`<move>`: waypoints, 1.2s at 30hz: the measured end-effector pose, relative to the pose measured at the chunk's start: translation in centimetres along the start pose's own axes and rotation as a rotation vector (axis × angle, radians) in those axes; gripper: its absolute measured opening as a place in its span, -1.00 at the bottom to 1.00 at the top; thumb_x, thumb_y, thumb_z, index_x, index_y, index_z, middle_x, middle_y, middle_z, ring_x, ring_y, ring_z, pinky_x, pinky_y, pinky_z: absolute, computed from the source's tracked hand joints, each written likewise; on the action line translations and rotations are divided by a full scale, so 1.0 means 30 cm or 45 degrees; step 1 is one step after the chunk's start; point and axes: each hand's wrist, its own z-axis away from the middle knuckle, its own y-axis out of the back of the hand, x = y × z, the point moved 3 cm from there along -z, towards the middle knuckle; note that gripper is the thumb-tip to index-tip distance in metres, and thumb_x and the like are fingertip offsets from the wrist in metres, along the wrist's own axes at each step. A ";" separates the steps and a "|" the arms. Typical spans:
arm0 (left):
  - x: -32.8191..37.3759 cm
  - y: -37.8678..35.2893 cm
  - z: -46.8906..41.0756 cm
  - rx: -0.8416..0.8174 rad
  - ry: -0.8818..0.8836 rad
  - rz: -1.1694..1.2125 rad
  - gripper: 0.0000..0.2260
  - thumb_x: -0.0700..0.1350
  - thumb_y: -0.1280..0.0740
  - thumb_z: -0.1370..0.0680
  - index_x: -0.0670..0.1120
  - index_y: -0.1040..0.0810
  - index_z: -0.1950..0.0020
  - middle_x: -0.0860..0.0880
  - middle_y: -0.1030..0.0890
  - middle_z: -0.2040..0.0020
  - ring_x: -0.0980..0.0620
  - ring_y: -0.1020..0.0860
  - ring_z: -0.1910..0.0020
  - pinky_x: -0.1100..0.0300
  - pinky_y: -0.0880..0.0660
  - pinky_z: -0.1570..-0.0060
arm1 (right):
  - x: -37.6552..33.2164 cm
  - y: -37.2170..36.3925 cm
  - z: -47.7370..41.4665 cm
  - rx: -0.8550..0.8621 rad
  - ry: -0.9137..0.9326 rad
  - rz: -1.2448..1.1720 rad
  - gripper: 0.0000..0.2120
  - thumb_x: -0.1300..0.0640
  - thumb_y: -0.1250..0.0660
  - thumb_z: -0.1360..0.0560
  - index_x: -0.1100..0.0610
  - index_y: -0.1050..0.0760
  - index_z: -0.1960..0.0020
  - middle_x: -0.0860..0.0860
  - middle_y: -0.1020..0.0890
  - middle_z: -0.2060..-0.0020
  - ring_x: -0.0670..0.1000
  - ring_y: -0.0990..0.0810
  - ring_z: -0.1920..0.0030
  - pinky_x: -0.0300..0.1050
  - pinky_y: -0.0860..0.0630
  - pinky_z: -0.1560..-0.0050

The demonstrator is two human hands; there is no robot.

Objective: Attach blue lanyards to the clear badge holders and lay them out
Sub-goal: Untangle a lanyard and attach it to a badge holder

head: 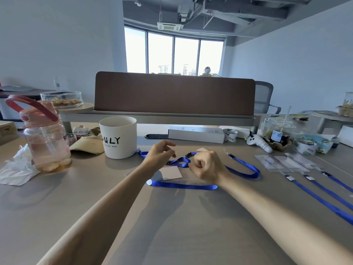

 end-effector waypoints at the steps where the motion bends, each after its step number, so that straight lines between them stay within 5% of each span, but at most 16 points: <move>1: 0.004 -0.003 0.001 -0.004 -0.033 -0.040 -0.78 -0.18 -0.26 -0.57 -0.05 -0.49 -0.22 -0.03 -0.66 0.09 -0.02 -0.54 0.13 0.27 -0.43 0.25 | 0.001 0.001 -0.001 0.037 -0.105 -0.074 -0.70 0.16 -0.28 -0.31 0.10 -0.20 0.49 -0.05 -0.31 0.56 -0.09 -0.32 0.42 -0.16 -0.26 0.41; 5: 0.025 -0.021 -0.001 0.022 -0.161 -0.236 -0.82 -0.17 -0.26 -0.59 -0.05 -0.57 -0.16 0.00 -0.68 0.07 0.03 -0.59 0.12 0.34 -0.43 0.30 | 0.033 0.005 -0.003 0.125 -0.537 -0.356 -0.73 0.27 -0.36 -0.35 0.10 -0.27 0.33 -0.01 -0.38 0.43 -0.06 -0.34 0.43 -0.19 -0.29 0.38; 8: 0.035 -0.036 -0.001 0.011 -0.241 -0.317 -0.84 -0.21 -0.26 -0.59 -0.11 -0.62 -0.07 -0.03 -0.68 0.07 0.14 -0.59 0.16 0.45 -0.42 0.31 | 0.043 0.010 -0.007 0.080 -0.817 -0.636 -0.69 0.26 -0.43 -0.42 0.07 -0.34 -0.03 0.05 -0.45 0.10 0.02 -0.61 0.29 -0.11 -0.57 0.25; 11: 0.051 -0.050 -0.005 -0.043 -0.283 -0.317 -0.87 -0.24 -0.27 -0.58 -0.10 -0.60 -0.02 -0.03 -0.68 0.09 0.12 -0.61 0.13 0.41 -0.50 0.16 | 0.045 0.012 -0.012 -0.114 -0.864 -0.718 -0.51 0.24 -0.41 -0.48 0.04 -0.34 -0.35 0.02 -0.49 -0.11 -0.04 -0.63 0.25 -0.19 -0.55 0.22; 15: 0.056 -0.044 -0.013 -0.059 -0.299 -0.330 -0.88 -0.25 -0.27 -0.58 -0.08 -0.58 0.01 -0.01 -0.66 0.11 0.07 -0.61 0.06 0.24 -0.54 0.02 | 0.034 0.024 -0.020 -0.196 -0.680 -0.682 -0.78 0.21 -0.36 -0.56 0.27 -0.57 -0.17 0.03 -0.64 0.22 -0.21 -0.47 0.47 -0.36 -0.39 0.42; 18: 0.026 -0.033 -0.017 -0.052 -0.229 -0.342 -0.90 -0.21 -0.26 -0.59 -0.06 -0.56 0.01 -0.02 -0.65 0.09 0.05 -0.59 0.08 0.25 -0.50 0.09 | 0.039 0.037 -0.018 -0.241 -0.661 -0.659 -0.87 0.12 -0.36 -0.56 0.18 -0.62 0.05 0.13 -0.60 0.28 -0.13 -0.35 0.50 -0.29 -0.28 0.50; 21: -0.048 -0.026 -0.025 -0.107 -0.071 -0.487 -0.88 -0.11 -0.28 -0.58 -0.05 -0.56 -0.08 -0.01 -0.60 0.02 0.00 -0.54 0.04 0.16 -0.48 0.03 | 0.061 0.056 -0.014 -0.222 -0.737 -0.554 -0.86 0.10 -0.35 -0.55 0.13 -0.59 0.14 -0.02 -0.64 0.36 -0.06 -0.37 0.47 -0.25 -0.29 0.50; 26: -0.190 0.021 -0.017 -0.207 0.064 -0.937 -0.63 0.06 -0.38 -0.49 -0.06 -0.46 -0.23 -0.03 -0.55 -0.16 -0.01 -0.52 -0.07 0.11 -0.47 -0.14 | 0.101 0.082 0.020 0.073 -0.826 -0.582 -0.90 0.17 -0.35 -0.51 0.20 -0.59 0.10 0.04 -0.72 0.24 -0.03 -0.56 0.37 -0.18 -0.45 0.46; 36: -0.143 -0.005 -0.054 -0.262 0.218 -1.206 -0.37 0.21 -0.47 -0.36 -0.01 -0.33 -0.30 -0.06 -0.43 -0.27 -0.11 -0.35 -0.26 0.00 -0.24 -0.19 | 0.121 -0.018 0.108 -0.221 -0.874 -0.361 -0.89 0.12 -0.31 -0.54 0.08 -0.62 0.05 -0.08 -0.70 0.20 -0.18 -0.58 0.21 -0.32 -0.41 0.30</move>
